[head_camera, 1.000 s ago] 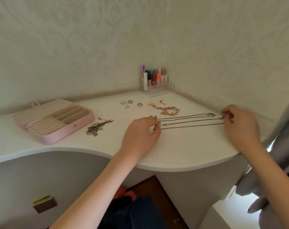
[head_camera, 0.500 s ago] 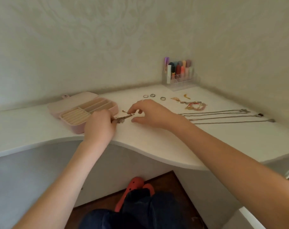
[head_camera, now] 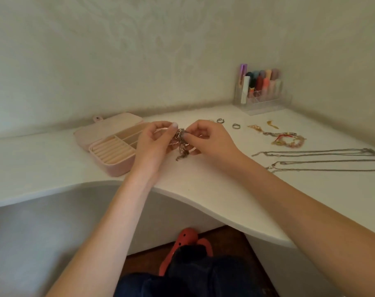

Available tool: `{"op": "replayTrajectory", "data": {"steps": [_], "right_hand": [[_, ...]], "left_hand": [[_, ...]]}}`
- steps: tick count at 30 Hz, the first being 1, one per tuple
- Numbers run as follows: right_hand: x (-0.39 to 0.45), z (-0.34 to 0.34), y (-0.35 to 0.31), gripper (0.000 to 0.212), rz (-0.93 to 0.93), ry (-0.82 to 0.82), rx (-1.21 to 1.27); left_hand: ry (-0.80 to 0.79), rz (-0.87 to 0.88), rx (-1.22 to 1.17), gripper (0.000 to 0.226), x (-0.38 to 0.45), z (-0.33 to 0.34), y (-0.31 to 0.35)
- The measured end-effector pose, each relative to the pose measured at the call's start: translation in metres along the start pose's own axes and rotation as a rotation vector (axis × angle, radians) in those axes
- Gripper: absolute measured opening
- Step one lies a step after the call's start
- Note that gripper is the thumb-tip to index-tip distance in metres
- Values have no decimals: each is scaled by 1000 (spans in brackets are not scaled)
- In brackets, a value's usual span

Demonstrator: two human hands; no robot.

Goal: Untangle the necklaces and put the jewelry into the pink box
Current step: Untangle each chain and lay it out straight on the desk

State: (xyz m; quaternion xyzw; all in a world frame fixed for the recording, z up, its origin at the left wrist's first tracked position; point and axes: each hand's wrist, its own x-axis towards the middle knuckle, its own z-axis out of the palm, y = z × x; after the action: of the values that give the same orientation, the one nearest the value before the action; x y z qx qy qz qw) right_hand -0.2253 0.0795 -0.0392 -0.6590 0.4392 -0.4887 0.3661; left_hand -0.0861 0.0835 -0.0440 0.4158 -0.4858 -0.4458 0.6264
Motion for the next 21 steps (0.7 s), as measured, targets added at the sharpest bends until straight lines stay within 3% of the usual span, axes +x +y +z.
{"op": "replayTrajectory", "data": {"steps": [11,16,18,21], "right_hand": [[-6,-2,-13,11,400,-77,724],[-3,-2,-12,13,400,30,553],[-3,-1,-5,2,320,83,293],[-6,-1,-1,10,73,142,-162]], "left_hand": [[-122,-82,-189,18,-2,-8,1],[-150,-105,-261,13,-6,-7,4],[-158,-111,-275,11,-7,-7,5],[-162,-108,-294,9,-8,-7,5]]}}
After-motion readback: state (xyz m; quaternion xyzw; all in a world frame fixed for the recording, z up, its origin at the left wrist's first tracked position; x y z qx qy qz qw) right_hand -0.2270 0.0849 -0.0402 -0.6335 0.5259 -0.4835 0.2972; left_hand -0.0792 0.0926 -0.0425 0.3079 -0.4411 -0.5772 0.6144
